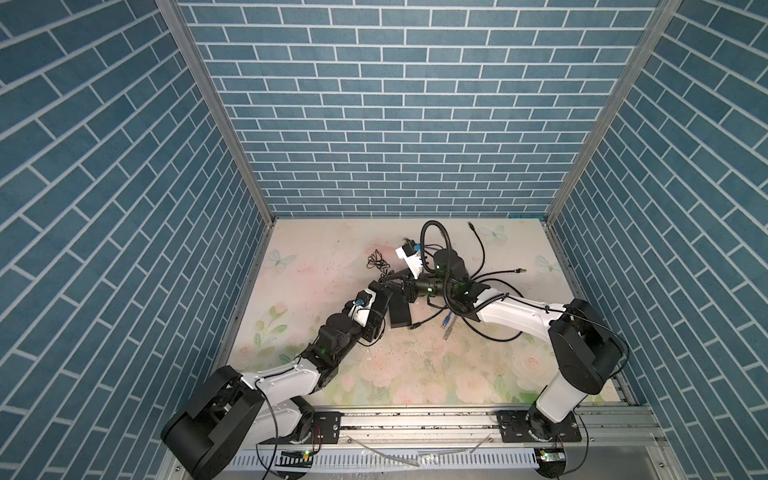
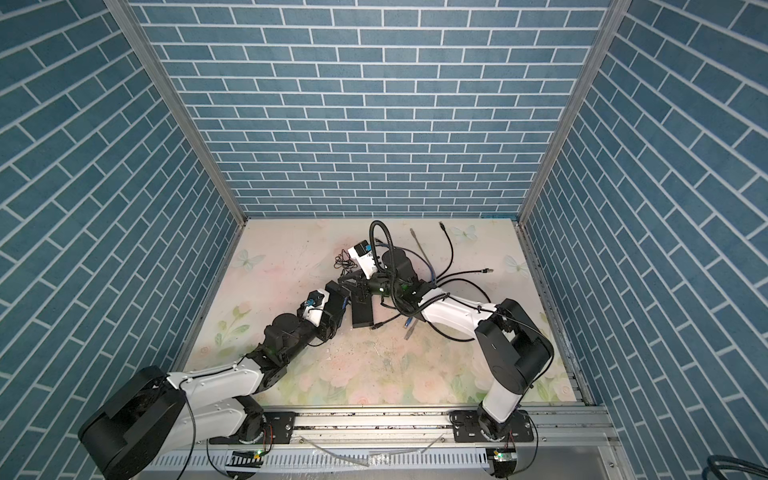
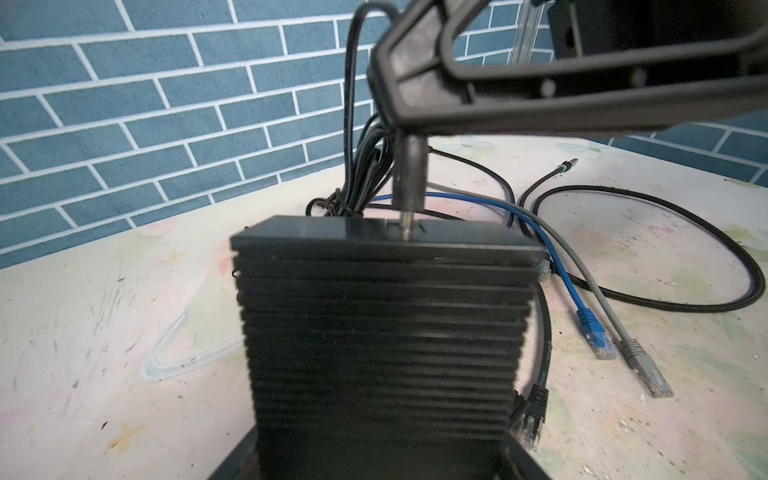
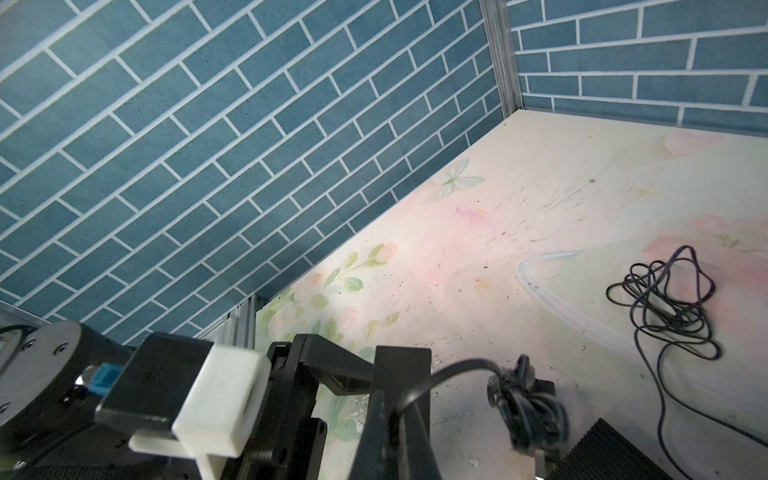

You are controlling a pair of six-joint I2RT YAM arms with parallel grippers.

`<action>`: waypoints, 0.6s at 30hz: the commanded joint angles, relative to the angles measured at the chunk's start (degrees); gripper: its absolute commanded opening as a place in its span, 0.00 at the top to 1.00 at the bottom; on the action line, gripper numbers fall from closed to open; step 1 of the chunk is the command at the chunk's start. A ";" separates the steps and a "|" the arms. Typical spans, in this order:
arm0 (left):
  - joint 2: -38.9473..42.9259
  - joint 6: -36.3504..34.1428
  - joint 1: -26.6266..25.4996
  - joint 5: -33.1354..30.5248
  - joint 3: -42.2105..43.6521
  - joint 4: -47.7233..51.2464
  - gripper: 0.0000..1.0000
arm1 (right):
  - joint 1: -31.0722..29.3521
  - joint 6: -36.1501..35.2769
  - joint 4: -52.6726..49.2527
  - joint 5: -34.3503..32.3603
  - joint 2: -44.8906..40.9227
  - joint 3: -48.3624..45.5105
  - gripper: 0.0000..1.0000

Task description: Insert the plug into the switch port

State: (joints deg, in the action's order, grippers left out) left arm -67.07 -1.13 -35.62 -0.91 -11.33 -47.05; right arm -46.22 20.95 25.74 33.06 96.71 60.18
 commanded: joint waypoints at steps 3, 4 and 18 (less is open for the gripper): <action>3.05 -1.21 0.33 3.02 -5.43 -19.71 0.59 | -1.71 -0.96 -10.29 3.92 4.06 -0.06 1.00; 2.87 -1.31 0.33 3.19 -5.54 -20.45 0.59 | -1.72 -0.83 -10.23 4.03 4.22 0.09 1.00; 1.93 -1.69 1.11 2.95 -9.85 -26.01 0.60 | -2.83 -1.55 -13.40 3.21 6.03 -0.76 1.00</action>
State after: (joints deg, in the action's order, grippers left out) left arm -68.20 -1.56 -34.37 -0.40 -12.91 -50.59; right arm -46.22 20.93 27.97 33.56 97.82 62.11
